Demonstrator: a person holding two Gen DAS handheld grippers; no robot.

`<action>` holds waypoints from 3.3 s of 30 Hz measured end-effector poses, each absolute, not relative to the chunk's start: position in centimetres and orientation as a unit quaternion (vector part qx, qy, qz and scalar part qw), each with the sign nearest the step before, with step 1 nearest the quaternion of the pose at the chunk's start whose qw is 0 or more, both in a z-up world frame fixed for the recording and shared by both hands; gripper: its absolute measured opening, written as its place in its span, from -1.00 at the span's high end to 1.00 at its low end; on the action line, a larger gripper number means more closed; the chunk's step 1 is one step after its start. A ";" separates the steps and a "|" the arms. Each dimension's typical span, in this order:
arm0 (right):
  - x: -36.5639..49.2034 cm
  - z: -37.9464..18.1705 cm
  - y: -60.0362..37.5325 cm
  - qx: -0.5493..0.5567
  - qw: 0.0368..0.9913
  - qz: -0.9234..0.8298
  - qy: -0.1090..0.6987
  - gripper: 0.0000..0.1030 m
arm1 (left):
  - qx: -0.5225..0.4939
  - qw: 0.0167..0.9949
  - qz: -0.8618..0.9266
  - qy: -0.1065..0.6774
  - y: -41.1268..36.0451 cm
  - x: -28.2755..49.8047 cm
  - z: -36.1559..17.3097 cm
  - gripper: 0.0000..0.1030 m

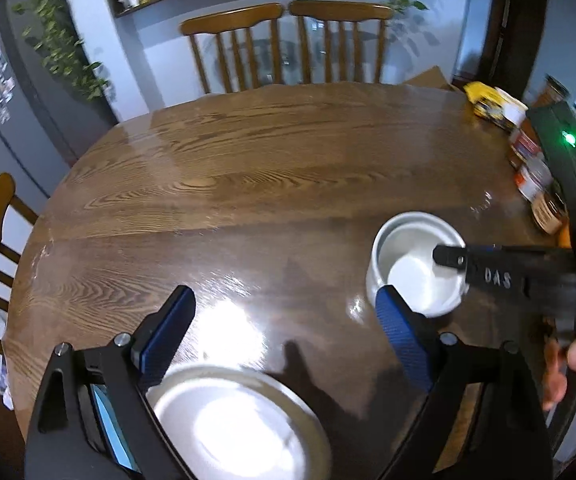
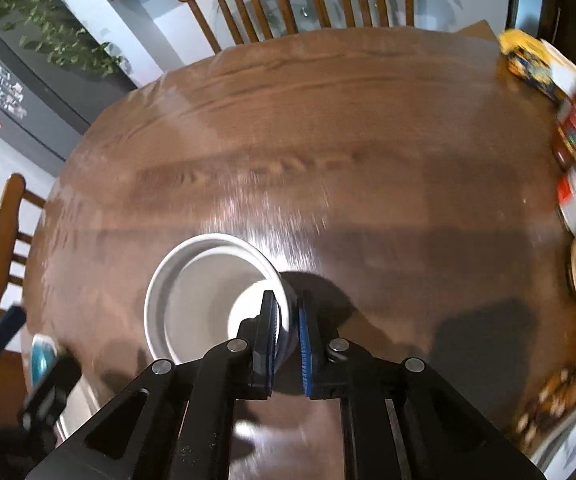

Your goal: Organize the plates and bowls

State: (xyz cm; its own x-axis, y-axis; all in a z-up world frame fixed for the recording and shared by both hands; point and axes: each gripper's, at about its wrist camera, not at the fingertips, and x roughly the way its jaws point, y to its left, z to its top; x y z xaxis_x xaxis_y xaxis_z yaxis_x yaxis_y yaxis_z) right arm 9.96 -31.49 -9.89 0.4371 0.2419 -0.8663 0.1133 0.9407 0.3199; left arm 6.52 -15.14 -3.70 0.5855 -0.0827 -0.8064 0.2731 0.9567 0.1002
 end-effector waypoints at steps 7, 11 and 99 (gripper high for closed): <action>3.3 -10.9 -34.0 0.209 0.825 0.040 0.523 0.77 | 0.156 0.870 -0.150 0.444 -18.2 2.6 -4.2 -0.45; 0.9 -11.1 -34.3 0.221 0.827 0.032 0.517 0.77 | 0.177 0.855 -0.169 0.457 -19.1 0.8 -5.3 -0.33; -0.5 -4.8 -18.6 0.135 0.862 0.131 0.471 0.76 | 0.068 0.869 -0.107 0.479 -5.8 -0.5 -4.0 0.82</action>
